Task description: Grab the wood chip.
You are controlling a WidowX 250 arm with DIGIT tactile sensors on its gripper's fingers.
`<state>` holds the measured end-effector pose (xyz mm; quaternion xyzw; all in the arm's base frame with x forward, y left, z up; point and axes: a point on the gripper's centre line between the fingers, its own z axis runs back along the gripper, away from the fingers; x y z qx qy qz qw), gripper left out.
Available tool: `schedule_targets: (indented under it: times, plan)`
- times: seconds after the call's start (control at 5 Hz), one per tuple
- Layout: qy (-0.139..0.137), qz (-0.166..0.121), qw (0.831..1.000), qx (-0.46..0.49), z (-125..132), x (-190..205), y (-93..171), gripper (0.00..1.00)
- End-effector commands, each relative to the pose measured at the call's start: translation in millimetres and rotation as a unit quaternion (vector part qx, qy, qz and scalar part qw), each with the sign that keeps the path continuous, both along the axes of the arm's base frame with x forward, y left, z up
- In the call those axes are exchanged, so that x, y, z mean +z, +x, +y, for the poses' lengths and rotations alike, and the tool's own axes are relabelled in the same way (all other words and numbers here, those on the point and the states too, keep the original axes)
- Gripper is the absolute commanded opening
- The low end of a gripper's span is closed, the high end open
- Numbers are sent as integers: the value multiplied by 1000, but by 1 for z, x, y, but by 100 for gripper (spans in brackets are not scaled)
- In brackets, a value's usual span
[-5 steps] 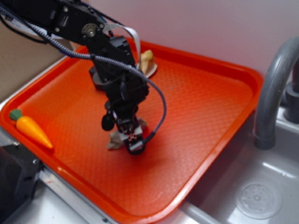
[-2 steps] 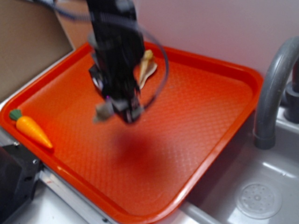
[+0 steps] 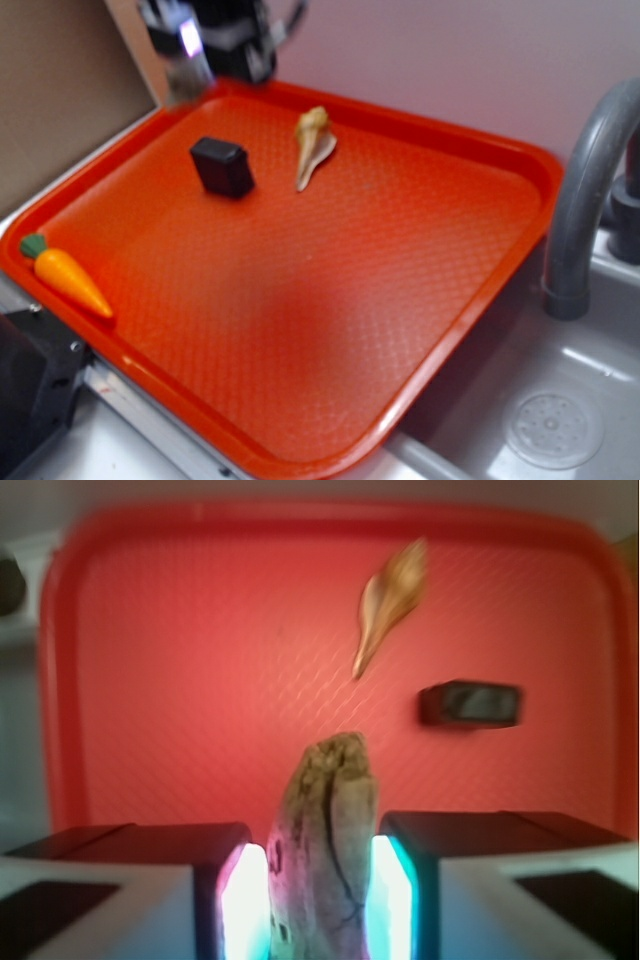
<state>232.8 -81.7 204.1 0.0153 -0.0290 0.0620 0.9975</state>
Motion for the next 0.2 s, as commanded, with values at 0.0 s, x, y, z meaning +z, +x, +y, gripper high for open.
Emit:
schedule_targets:
  times: [0.0]
  plan:
    - [-22, -39, 999, -8, 3, 35, -1, 0]
